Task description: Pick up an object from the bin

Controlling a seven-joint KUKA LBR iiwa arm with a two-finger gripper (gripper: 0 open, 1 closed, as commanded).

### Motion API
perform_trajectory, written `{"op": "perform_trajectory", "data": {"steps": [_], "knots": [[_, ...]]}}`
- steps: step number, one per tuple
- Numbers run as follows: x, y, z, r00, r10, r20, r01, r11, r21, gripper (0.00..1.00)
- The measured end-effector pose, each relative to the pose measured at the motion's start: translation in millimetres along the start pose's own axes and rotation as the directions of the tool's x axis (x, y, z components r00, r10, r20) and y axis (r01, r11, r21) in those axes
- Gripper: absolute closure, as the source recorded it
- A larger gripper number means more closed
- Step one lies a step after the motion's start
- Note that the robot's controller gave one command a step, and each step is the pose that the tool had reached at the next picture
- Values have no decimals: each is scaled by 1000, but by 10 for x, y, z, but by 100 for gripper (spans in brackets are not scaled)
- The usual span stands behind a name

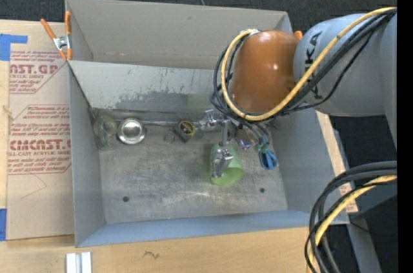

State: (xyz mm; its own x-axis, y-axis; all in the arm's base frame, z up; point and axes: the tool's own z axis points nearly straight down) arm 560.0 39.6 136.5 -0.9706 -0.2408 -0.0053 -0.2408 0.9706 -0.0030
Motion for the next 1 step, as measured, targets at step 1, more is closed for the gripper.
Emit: {"op": "perform_trajectory", "data": {"steps": [1], "knots": [[24, -746, 638, 995, -105, -1, 105, 995, -3, 0]]}}
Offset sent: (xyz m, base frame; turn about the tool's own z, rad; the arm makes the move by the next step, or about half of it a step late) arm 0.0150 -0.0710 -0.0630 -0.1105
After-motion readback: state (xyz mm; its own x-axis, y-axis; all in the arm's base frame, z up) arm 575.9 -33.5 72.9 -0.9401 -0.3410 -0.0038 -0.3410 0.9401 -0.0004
